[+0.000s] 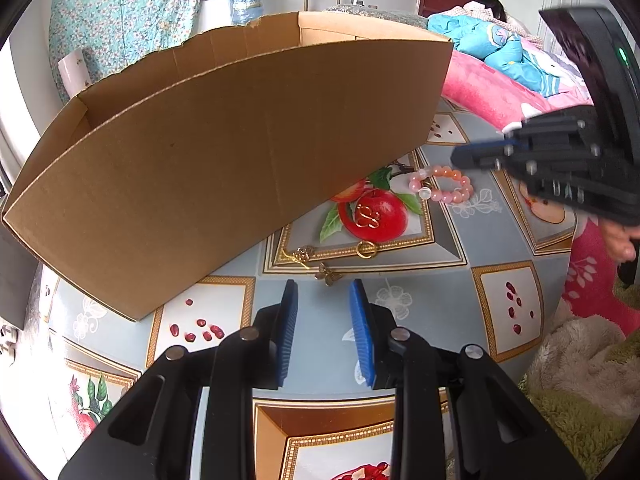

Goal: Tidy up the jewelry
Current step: 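Close the right gripper on the pink bead bracelet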

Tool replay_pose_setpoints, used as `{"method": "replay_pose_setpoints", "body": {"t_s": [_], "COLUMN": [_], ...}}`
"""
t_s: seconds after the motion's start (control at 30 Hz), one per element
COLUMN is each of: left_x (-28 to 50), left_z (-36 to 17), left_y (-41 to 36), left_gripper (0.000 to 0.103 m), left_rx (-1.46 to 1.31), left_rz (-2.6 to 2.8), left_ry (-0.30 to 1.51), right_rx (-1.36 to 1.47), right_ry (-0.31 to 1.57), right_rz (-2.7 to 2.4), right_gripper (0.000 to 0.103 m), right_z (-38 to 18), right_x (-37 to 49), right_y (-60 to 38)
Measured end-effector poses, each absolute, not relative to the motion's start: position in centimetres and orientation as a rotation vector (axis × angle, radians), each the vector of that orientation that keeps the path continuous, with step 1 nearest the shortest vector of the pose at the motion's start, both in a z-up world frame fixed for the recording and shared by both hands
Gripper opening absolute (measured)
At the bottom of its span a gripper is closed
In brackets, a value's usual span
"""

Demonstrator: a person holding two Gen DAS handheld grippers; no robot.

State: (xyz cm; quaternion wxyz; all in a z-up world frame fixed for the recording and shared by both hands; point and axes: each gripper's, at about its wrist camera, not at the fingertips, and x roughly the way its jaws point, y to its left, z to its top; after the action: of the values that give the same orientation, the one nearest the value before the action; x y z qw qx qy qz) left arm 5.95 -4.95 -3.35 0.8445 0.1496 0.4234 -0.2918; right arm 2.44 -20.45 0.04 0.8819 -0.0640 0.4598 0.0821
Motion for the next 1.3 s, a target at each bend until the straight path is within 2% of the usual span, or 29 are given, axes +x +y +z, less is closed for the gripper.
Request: {"method": "replay_pose_setpoints", "body": {"t_s": [0.13, 0.2, 0.23, 0.27, 0.3, 0.57, 0.63, 0.7, 0.77, 1.13, 1.3], "left_x": [5.9, 5.8, 5.8, 5.8, 5.8, 5.7, 5.8, 6.0, 6.3, 7.3, 7.5], "left_z": [-3.4, -3.4, -3.4, -3.4, -3.3, -2.9, -2.9, -2.9, -3.0, -4.3, -4.3], "left_y": [-4.9, -4.8, -4.8, -4.8, -4.8, -5.8, -6.3, -6.9, -7.3, -8.6, -9.4], "left_gripper": [0.026, 0.026, 0.026, 0.026, 0.026, 0.026, 0.026, 0.026, 0.026, 0.025, 0.018], "left_rx": [0.320, 0.317, 0.316, 0.316, 0.314, 0.304, 0.304, 0.306, 0.308, 0.347, 0.368], "left_rz": [-0.615, -0.614, -0.613, -0.614, -0.615, -0.673, -0.693, -0.702, -0.710, -0.698, -0.684], "left_ry": [0.893, 0.894, 0.893, 0.892, 0.890, 0.856, 0.851, 0.850, 0.851, 0.899, 0.902], "right_rx": [-0.069, -0.032, -0.034, -0.042, -0.061, -0.199, -0.210, -0.215, -0.203, -0.073, -0.054], "right_ry": [0.955, 0.979, 0.982, 0.993, 0.998, 1.054, 1.063, 1.070, 1.071, 0.967, 0.939], "right_rz": [0.196, 0.239, 0.246, 0.256, 0.258, 0.244, 0.239, 0.238, 0.249, 0.242, 0.161], "right_gripper": [0.000, 0.003, 0.007, 0.017, 0.020, 0.019, 0.017, 0.009, 0.007, 0.007, 0.007], "right_z": [0.8, 0.2, 0.0, -0.3, -0.5, -1.9, -2.2, -2.5, -2.5, 0.3, 0.9], "right_x": [3.0, 3.5, 3.2, 3.1, 3.1, 2.8, 2.8, 2.8, 2.8, 2.4, 2.3], "right_y": [-22.0, -21.4, -20.6, -20.3, -20.1, -17.1, -16.9, -16.7, -16.6, -20.1, -22.4]}}
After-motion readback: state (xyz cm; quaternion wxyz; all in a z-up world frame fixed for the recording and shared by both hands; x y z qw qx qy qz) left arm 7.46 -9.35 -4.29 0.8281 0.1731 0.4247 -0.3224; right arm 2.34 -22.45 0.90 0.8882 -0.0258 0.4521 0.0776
